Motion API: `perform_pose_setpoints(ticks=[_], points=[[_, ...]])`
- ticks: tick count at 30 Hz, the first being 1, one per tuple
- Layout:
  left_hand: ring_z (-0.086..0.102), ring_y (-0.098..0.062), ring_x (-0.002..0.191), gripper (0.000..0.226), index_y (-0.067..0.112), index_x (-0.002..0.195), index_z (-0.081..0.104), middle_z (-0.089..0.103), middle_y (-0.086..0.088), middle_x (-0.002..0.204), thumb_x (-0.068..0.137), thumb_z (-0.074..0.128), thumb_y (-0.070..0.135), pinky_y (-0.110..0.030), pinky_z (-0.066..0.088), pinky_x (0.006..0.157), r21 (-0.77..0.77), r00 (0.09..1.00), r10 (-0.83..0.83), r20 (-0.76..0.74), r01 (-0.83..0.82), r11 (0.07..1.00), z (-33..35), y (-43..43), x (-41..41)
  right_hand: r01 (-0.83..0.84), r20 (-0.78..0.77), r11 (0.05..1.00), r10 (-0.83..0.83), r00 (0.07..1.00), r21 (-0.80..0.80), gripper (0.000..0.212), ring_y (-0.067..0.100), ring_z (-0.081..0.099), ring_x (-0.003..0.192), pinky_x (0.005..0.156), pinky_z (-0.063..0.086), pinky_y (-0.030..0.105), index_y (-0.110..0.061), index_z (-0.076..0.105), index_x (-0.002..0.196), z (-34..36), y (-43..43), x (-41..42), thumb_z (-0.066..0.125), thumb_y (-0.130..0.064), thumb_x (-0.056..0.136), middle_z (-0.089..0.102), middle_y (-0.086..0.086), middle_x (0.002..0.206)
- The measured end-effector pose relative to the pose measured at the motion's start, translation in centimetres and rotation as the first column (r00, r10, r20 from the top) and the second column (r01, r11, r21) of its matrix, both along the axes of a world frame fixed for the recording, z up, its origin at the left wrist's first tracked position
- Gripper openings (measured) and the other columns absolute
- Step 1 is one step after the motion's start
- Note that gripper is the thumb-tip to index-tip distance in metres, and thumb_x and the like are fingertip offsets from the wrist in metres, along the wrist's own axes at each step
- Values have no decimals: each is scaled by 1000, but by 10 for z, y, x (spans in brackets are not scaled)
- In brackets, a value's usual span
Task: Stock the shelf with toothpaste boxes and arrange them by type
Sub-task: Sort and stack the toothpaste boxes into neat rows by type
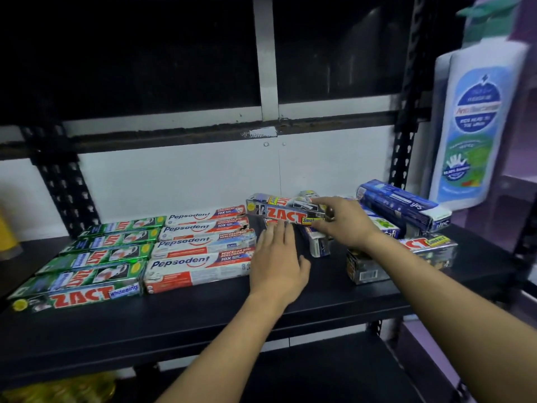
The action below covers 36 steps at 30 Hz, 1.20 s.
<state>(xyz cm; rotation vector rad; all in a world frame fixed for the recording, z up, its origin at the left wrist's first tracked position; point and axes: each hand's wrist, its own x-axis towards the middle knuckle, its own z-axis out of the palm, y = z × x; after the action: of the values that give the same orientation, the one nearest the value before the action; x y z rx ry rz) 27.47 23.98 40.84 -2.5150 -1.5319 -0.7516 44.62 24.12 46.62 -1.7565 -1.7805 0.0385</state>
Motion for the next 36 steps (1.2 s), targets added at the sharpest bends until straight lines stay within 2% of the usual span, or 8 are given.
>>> perform_pose_setpoints(ticks=[8, 13, 17, 21, 25, 29, 32, 36], points=[[13, -17, 151, 74, 10, 155, 23, 21, -5, 163, 93, 48, 43, -40, 10, 124, 34, 999, 45, 29, -46, 998, -4, 4, -1, 61, -1, 975, -63, 998, 213, 48, 27, 59, 100, 83, 44, 32, -19, 67, 122, -5, -6, -18, 78, -33, 78, 63, 10, 105], [22, -17, 148, 70, 11, 150, 32, 32, -5, 158, 90, 51, 42, -40, 13, 123, 51, 996, 60, 60, -63, 997, -4, 1, -3, 73, 69, 954, -97, 993, 289, 70, 28, 45, 108, 92, 40, 32, -18, 57, 135, -11, -8, -26, 83, -35, 73, 57, 5, 118], [37, -18, 138, 66, 15, 145, 35, 43, -1, 149, 89, 54, 44, -39, 23, 119, 73, 991, 34, 133, -44, 996, -4, 0, -5, -160, 30, 978, 157, 987, 134, 87, 17, 48, 122, 95, 34, 22, -20, 47, 143, -12, -14, -26, 86, -41, 68, 57, -1, 134], [22, -19, 148, 74, 20, 154, 23, 29, -2, 159, 91, 52, 43, -43, 15, 122, 58, 998, 22, 59, -25, 998, -4, 2, -6, -39, 121, 999, 40, 992, -9, 83, 20, 40, 135, 110, 31, 32, -21, 44, 146, -16, -13, -14, 78, -49, 76, 47, 1, 146], [11, -19, 152, 66, 25, 155, 26, 21, -3, 163, 95, 42, 49, -44, 9, 123, 42, 1000, 29, -4, -29, 999, -3, 3, -6, 54, 140, 975, -25, 990, -213, 71, 21, 51, 126, 102, 42, 31, -23, 52, 140, -15, -20, -13, 74, -52, 79, 54, 3, 139], [10, -19, 152, 59, 25, 154, 30, 21, -3, 164, 99, 36, 48, -44, 9, 123, 28, 999, 33, -8, -32, 999, -3, 2, -7, 109, 107, 953, -82, 991, -282, 63, 23, 58, 105, 82, 47, 32, -23, 51, 129, -7, -22, -19, 73, -54, 79, 58, 5, 123], [11, -19, 152, 55, 26, 154, 29, 22, -3, 163, 102, 33, 45, -44, 10, 123, 31, 999, 36, -18, -35, 999, -2, 1, -7, 96, 107, 943, -65, 992, -317, 61, 23, 55, 99, 79, 44, 33, -24, 43, 132, -4, -20, -21, 71, -47, 83, 56, 8, 126], [13, -18, 151, 53, 26, 153, 31, 24, -2, 163, 103, 31, 42, -42, 10, 123, 41, 999, 35, -31, -34, 999, -2, 1, -7, 88, 177, 934, -27, 984, -345, 68, 29, 44, 134, 105, 41, 37, -33, 30, 152, -1, -19, -16, 62, -36, 92, 41, 7, 152]])
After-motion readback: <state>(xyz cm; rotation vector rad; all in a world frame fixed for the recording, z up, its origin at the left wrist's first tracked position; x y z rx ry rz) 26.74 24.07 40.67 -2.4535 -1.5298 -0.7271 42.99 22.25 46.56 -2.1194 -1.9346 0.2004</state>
